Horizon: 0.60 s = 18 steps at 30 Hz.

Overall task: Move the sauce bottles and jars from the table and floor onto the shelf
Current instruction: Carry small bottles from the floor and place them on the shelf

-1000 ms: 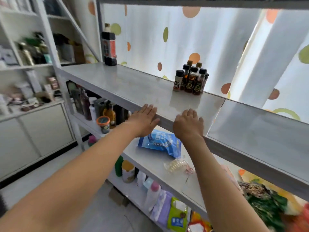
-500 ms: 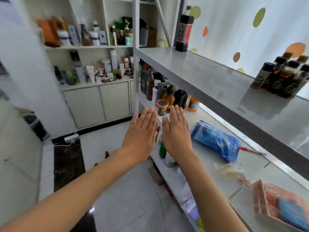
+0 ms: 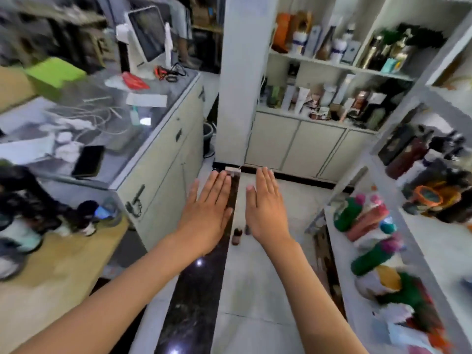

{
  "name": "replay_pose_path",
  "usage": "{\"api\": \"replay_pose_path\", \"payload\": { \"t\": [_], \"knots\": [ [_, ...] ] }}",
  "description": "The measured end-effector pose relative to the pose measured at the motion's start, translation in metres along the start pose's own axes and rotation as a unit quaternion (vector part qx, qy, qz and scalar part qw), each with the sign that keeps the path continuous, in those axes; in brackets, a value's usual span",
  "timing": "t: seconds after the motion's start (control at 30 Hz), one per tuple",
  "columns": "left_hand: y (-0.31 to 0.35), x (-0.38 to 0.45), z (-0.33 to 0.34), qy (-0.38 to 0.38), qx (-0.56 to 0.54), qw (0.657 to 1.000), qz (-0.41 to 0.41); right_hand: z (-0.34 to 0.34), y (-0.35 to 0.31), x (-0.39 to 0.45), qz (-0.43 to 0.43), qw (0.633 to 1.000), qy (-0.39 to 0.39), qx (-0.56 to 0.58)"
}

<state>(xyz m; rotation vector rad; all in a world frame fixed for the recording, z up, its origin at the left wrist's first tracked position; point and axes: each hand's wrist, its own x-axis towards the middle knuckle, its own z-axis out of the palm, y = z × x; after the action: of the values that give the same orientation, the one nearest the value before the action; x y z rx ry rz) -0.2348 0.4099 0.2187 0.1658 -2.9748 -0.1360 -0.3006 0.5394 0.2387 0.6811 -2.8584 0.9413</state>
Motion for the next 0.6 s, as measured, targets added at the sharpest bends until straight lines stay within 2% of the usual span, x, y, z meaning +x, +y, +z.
{"api": "replay_pose_path", "payload": {
  "t": [0.17, 0.33, 0.6],
  "knots": [
    [-0.124, -0.075, 0.004, 0.022, -0.026, 0.993, -0.109, 0.097, -0.1, -0.016, -0.061, 0.994, -0.092, 0.014],
    [-0.228, -0.14, 0.007, 0.008, -0.065, 0.975, -0.211, 0.183, -0.188, -0.04, -0.1, 0.981, -0.162, 0.036],
    [-0.329, -0.21, 0.033, -0.007, -0.117, 0.943, -0.312, 0.297, -0.264, -0.057, -0.106, 0.963, -0.24, 0.067]
  ]
}}
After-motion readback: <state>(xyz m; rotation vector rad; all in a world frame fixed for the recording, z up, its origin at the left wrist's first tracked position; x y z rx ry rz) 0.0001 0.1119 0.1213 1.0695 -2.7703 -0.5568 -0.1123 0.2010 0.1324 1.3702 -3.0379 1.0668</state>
